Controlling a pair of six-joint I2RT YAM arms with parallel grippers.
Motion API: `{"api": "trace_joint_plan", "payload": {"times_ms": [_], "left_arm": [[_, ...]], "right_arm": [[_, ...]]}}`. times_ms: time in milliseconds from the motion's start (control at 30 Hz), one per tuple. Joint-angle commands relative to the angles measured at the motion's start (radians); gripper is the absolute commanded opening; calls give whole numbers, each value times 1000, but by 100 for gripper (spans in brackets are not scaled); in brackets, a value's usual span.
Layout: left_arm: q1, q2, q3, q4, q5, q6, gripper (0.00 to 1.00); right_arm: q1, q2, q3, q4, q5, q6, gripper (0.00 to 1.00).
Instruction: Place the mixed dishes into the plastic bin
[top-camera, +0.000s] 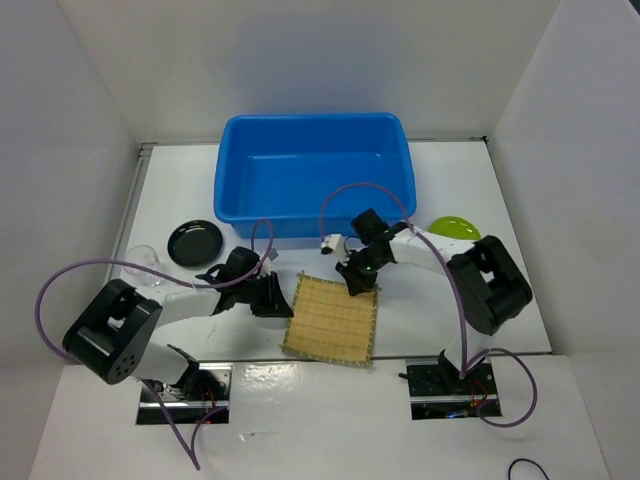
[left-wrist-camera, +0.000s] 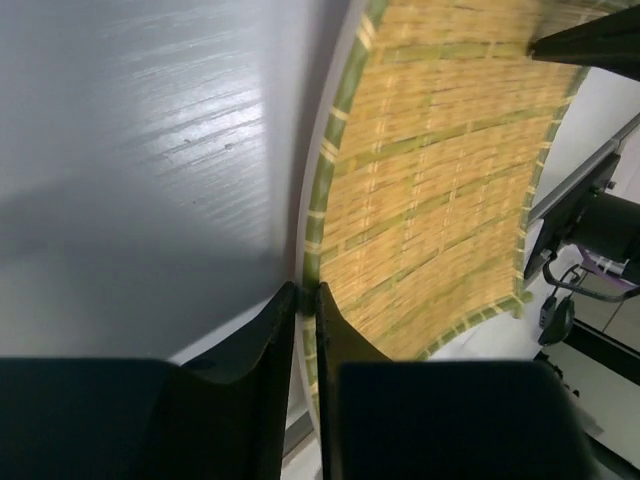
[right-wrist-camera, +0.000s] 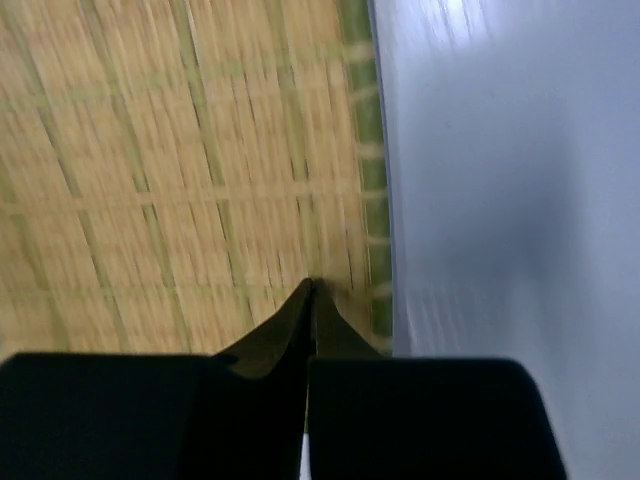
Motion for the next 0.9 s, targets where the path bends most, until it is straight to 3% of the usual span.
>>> {"api": "trace_joint_plan", "payload": {"times_ms": [0,267,300,367,433,467,567,767,867], "left_arm": [[3,41,3,77,3,22,0],[12,90,3,132,23,22,3],[12,101,3,148,52,22,12],[12,133,3,210,92,22,20],[12,196,-6,309,173,-4,38],[12,257,-6,342,199,-13,51],[12,401,-6,508,299,-46,63],[12,616,-27,740,379,-116,64],[12,629,-27,773,397,-116,59]], "right_arm": [[54,120,45,-60,133,0,0],[72,167,68,-64,155,39,0],[81,167,68,-64,155,39,0],[92,192,77,-64,164,48,0],[116,209,77,-64,164,48,0],[117,222,88,-64,164,48,0],[129,232,88,-64,164,48,0],[129,232,88,-64,164,48,0],[129,232,88,-64,164,48,0]]}}
